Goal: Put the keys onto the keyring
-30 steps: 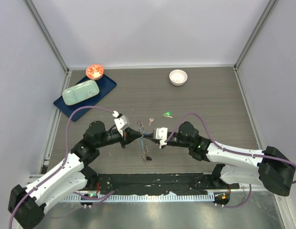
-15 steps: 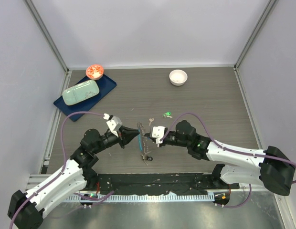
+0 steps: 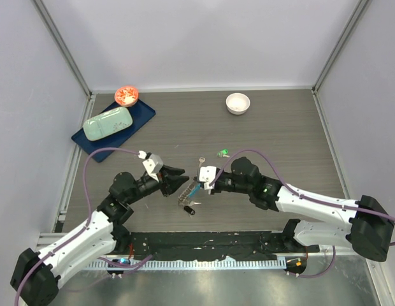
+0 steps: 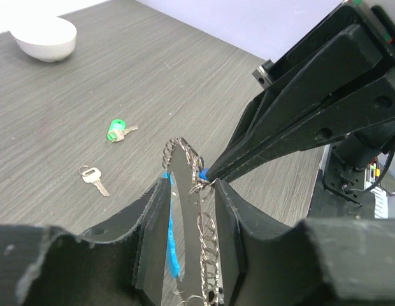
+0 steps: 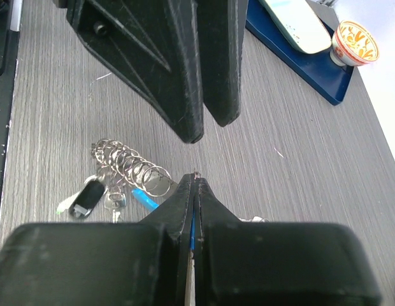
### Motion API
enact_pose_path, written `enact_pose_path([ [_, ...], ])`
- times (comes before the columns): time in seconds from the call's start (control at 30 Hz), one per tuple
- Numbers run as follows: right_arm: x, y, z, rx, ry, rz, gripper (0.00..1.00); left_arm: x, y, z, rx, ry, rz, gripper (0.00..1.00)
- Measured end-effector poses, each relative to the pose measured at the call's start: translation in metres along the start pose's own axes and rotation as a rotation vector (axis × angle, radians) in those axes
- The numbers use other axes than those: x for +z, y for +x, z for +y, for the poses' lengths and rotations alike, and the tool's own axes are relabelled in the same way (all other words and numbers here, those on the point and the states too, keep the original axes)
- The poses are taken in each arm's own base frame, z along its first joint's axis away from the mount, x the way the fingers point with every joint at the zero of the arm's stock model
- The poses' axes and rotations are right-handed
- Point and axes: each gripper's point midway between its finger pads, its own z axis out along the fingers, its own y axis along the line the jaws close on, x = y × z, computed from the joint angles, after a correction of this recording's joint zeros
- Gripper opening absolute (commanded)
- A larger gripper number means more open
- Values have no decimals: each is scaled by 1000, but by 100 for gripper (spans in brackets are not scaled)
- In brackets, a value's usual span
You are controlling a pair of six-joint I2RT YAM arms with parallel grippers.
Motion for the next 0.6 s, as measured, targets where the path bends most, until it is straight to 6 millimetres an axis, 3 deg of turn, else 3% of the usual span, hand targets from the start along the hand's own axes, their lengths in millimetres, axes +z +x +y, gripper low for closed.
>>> enact_pose_path([
  [0.23,-2,5,1,5,-11,40,1,7,15,3,113,42,19,49],
  [0.43,-4,10,3,21,-18,72,1,5,39,12,286,66,44,47],
  [0.6,-5,10,0,30,-13,91,1,7,43,12,407,105,44,44],
])
